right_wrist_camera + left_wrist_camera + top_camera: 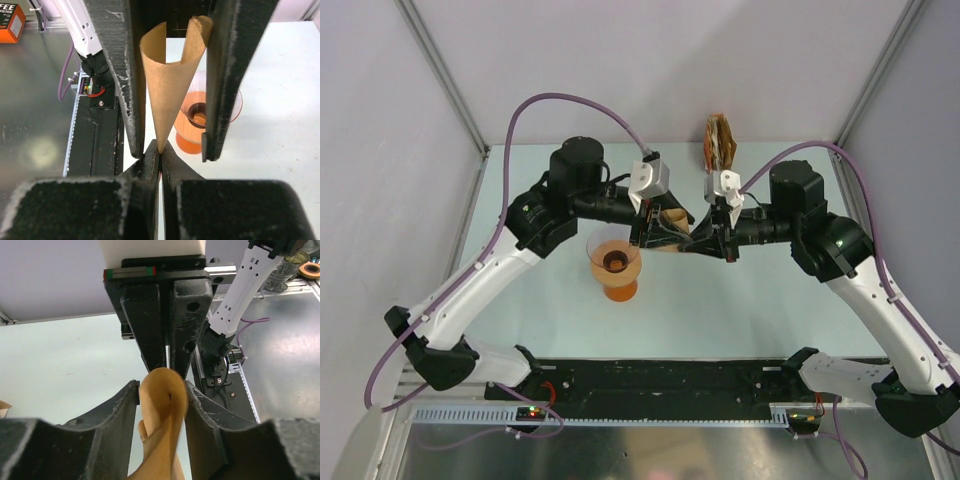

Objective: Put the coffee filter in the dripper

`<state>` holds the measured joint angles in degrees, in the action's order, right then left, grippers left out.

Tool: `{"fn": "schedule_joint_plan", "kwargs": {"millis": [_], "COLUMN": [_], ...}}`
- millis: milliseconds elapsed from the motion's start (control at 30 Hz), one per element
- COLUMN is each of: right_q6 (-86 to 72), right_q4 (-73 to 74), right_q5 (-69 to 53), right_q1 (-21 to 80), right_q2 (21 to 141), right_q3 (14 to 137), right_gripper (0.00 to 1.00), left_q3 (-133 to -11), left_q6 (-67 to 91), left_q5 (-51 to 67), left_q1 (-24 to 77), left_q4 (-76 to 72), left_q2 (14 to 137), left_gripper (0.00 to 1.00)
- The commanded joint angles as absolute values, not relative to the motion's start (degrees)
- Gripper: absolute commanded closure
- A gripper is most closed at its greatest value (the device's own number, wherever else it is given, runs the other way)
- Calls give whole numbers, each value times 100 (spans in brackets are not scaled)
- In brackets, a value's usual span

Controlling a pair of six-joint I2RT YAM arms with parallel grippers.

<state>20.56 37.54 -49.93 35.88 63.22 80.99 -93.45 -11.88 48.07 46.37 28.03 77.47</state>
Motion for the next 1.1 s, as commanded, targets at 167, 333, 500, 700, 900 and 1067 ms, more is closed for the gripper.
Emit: {"fn": "schedule_joint_plan", "kwargs": {"millis": [167, 333, 500, 700, 900, 1067], "right_q6": [1900, 1880, 1880, 1924, 1942, 1939], "right_q4": [3686, 3746, 3744, 3737, 3737, 3685], "right_q5": [-4804, -4797, -4827, -4842, -4878, -4930], "right_q1": [3606, 3542, 3517, 3497, 3464, 3432], "right_q2": [6370, 6396, 6413, 6412, 6387, 6367], "right_q3": [8268, 8251, 8228, 8195, 8160, 8126], "right_gripper": [100, 100, 100, 100, 100, 100], "left_q3": [-9613, -9626, -9696, -9713, -9750, -9725], "left_q6": [-1181, -1189, -1116, -1133, -1109, -1128], "left_q5": [4957, 4900, 4728, 4708, 4492, 4555], "left_q1": [4714, 4720, 4713, 4716, 4715, 4713], "left_q4": [2678, 2669, 2641, 2592, 2517, 2461], "left_q2": [7675, 7582, 7539, 7496, 7433, 7396], "left_gripper": [95, 99, 85, 100, 88, 99]}}
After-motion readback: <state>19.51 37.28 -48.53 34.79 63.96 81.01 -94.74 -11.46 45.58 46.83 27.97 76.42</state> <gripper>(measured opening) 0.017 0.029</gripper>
